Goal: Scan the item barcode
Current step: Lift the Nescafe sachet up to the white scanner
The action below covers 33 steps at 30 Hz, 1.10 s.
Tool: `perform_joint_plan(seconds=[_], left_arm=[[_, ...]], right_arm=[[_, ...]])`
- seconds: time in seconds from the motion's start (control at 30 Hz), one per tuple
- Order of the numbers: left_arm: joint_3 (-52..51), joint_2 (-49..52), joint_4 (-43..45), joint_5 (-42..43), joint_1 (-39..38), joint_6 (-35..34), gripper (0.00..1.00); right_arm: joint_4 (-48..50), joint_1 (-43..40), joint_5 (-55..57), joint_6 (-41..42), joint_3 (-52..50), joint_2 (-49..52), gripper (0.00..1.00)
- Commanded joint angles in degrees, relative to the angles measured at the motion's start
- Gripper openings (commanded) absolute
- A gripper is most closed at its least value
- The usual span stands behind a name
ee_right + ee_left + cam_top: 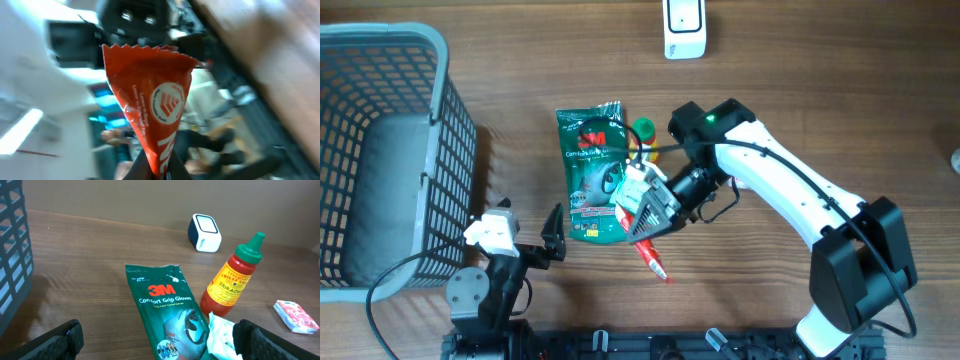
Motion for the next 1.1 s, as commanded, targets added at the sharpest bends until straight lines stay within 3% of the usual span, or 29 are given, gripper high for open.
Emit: perform_joint_plan(seconds=[0.0,0.17,0.3,0.47,0.57,0.7,0.77,0.87,0.93,1.07], left_arm=[[-0.26,-0.42,0.15,0.7,-0.26,-0.33,1.0],[-0.26,-0.42,0.15,0.7,-0.26,-0.33,1.0],[-0.26,-0.42,0.15,0.7,-0.26,-0.33,1.0],[-0.26,-0.42,0.15,0.7,-0.26,-0.33,1.0],[-0.26,-0.42,0.15,0.7,-0.26,-0.33,1.0],[-0.26,-0.42,0.15,0.7,-0.26,-0.33,1.0],[-0.26,-0.42,0.15,0.7,-0.26,-0.33,1.0],[-0.26,-0.42,0.15,0.7,-0.26,-0.33,1.0],[-0.26,-0.42,0.15,0.7,-0.26,-0.33,1.0],[-0.26,-0.42,0.15,0.7,-0.26,-0.33,1.0]], right_arm=[[2.6,-0.02,-9.99,20.0,0.11,-0.72,0.04],[11.87,-0.02,-8.55,28.55,0.11,-0.72,0.04],[18.43,0.02,4.33,29.07,0.11,-0.72,0.04],[9.99,0.04,5.4,14.8,0.17,-2.32,0.04],[0.94,0.04,19.52,11.96,0.17,-6.67,0.04],[-2.75,0.04,50.86,26.77,0.15,-13.22,0.04],[-2.49,0.04,75.52,44.78,0.15,-16.55,0.04],[1.18,0.04,90.27,56.13,0.15,-17.18,0.04],[8.22,0.04,92.89,55.47,0.15,-16.74,0.05],[27.71,0.04,91.76,31.52,0.15,-15.19,0.05]])
